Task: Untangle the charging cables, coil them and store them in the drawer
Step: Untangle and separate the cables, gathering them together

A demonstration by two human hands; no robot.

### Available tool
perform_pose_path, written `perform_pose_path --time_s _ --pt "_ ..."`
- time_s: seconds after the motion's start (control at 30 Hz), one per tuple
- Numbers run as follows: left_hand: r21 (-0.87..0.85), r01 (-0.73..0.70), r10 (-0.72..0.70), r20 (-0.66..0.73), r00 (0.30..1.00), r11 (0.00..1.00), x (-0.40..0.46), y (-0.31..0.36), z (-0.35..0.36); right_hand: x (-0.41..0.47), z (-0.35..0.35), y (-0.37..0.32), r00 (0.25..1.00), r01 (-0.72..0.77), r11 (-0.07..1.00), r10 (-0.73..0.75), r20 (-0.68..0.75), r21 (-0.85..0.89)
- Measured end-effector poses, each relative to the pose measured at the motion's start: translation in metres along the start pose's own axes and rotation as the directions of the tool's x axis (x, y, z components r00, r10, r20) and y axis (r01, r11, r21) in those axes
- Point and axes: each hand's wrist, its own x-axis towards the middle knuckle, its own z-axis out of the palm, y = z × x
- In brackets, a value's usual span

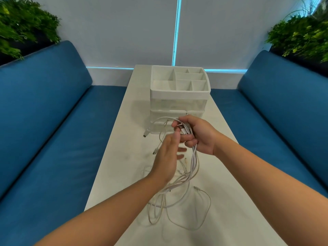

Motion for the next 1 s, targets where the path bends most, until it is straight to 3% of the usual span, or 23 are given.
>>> perform_pose_path --time_s 0.1,0.2,0.33,0.5,0.67,0.83,1.0 --pt "-0.135 -0.024 0.009 -0.114 0.993 0.991 0.006 0.016 0.006 0.001 0.002 0.004 0.999 0.051 0.998 -0.052 0.015 0.024" --pt "-0.230 0.043 -0.067 -0.099 0.993 0.972 0.010 0.021 0.009 0.002 0.001 0.010 0.996 0.085 0.996 -0.085 0.020 -0.001" --pt "-0.189 0.140 -0.142 0.005 0.990 0.972 0.017 0.023 0.002 0.001 -0.005 0.021 0.996 0.084 0.996 -0.083 0.036 -0.022" --pt "-0.176 0.099 -0.118 -0.099 0.988 0.979 0.019 0.021 0.002 0.006 -0.010 0.024 0.989 0.150 0.989 -0.150 0.005 0.013" --pt "-0.329 0.068 -0.156 -0.249 0.956 0.942 0.038 0.025 -0.009 0.001 -0.010 0.023 0.980 0.156 0.947 -0.184 -0.075 -0.281" --pt "-0.532 0.136 -0.299 -0.234 0.925 0.836 0.046 0.030 -0.017 0.000 -0.011 0.022 0.972 0.160 0.886 -0.217 -0.085 -0.435" --pt "-0.703 0.051 -0.397 -0.338 0.853 0.709 0.046 0.036 -0.018 0.002 -0.015 0.021 0.987 0.123 0.839 -0.161 -0.026 -0.530"
